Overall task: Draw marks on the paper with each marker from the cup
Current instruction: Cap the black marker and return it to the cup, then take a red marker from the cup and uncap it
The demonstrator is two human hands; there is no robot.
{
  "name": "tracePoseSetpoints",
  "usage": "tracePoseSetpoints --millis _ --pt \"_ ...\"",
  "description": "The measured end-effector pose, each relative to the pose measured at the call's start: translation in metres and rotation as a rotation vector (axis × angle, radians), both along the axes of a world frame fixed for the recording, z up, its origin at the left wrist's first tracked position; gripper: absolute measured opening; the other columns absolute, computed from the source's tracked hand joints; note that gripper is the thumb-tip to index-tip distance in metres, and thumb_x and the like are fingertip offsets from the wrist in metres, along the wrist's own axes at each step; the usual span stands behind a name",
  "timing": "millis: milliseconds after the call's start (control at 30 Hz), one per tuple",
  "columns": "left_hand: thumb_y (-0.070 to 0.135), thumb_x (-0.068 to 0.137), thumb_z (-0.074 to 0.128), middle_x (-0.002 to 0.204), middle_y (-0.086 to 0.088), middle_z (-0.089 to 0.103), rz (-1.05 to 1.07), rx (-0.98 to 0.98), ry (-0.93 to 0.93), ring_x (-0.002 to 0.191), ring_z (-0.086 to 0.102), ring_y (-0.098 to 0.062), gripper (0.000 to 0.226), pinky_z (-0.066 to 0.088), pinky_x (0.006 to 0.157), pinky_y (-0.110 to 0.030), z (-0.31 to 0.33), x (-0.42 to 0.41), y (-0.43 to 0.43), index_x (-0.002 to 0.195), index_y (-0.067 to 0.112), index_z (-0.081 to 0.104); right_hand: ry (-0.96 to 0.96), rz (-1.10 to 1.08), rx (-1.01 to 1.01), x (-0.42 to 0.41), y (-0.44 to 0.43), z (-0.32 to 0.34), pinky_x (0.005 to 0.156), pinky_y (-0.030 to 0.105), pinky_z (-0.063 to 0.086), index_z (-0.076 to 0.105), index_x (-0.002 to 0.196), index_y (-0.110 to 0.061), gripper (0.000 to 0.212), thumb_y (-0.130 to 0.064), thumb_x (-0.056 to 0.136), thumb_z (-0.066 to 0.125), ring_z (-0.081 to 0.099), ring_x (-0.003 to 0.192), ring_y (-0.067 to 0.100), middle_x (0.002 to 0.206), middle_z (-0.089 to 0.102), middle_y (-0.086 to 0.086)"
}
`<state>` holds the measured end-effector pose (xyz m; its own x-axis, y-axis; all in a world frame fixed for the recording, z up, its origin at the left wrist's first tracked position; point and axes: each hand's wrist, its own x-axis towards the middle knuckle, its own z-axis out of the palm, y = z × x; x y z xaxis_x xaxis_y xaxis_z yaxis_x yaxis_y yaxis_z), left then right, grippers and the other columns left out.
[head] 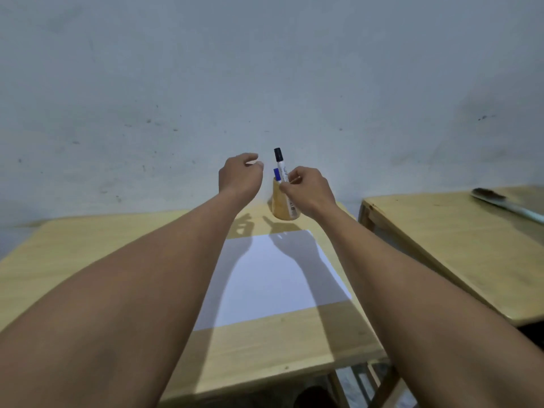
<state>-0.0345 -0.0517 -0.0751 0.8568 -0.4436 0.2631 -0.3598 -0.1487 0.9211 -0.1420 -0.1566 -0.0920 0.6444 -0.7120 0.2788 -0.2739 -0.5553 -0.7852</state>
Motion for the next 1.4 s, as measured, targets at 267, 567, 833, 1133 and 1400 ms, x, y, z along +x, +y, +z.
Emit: tracePoseSetpoints --millis 267,567,833,1133,1400 --pt "0.018 0.082 0.071 0.138 -0.008 0.056 -0.084 0.209 0.032 0.118 0.058 -0.026 0.07 0.052 0.093 -0.036 -0.052 0.013 -0.04 0.147 0.021 0.043 -0.028 -0.019 -0.064 0.023 -0.043 0.022 0.065 0.031 0.05 0.057 0.114 -0.02 0.022 -0.024 0.093 0.063 0.065 0.078 0.017 0.081 0.06 -0.009" --pt "0.043 0.072 0.085 0.149 -0.008 0.048 -0.116 0.254 0.028 0.133 0.048 -0.028 0.103 0.045 0.101 -0.039 -0.081 0.023 -0.082 0.154 0.019 0.029 -0.107 -0.029 -0.096 0.055 -0.074 0.034 0.058 0.018 0.04 0.061 0.12 -0.015 0.024 -0.024 0.098 0.06 0.064 0.082 0.015 0.104 0.066 0.002" --pt "0.032 0.078 0.082 0.114 0.005 0.063 -0.133 0.104 0.021 0.097 0.058 -0.015 0.065 0.045 0.08 -0.025 -0.093 0.025 -0.092 0.134 0.019 0.053 0.007 -0.02 -0.086 0.066 -0.088 0.012 0.057 0.026 0.047 0.062 0.116 -0.017 0.021 -0.017 0.095 0.061 0.064 0.075 0.012 0.102 0.069 0.004" --pt "0.03 0.077 0.084 0.117 0.001 0.066 -0.144 0.101 0.035 0.105 0.064 -0.021 0.065 0.054 0.092 -0.036 -0.095 0.03 -0.094 0.133 0.02 0.053 0.247 -0.003 -0.078 0.074 -0.09 -0.002 0.059 0.029 0.04 0.066 0.07 -0.012 0.009 -0.014 0.079 0.065 0.049 0.066 0.021 0.064 0.053 0.001" --pt "0.029 0.078 0.083 0.111 0.003 0.065 -0.175 0.093 0.04 0.096 0.063 -0.016 0.063 0.05 0.073 -0.023 -0.095 0.034 -0.094 0.133 0.02 0.052 0.301 0.01 -0.089 0.069 -0.101 -0.002 0.065 0.033 0.042 0.078 0.097 0.0 0.028 -0.015 0.078 0.063 0.051 0.072 0.022 0.078 0.061 0.004"
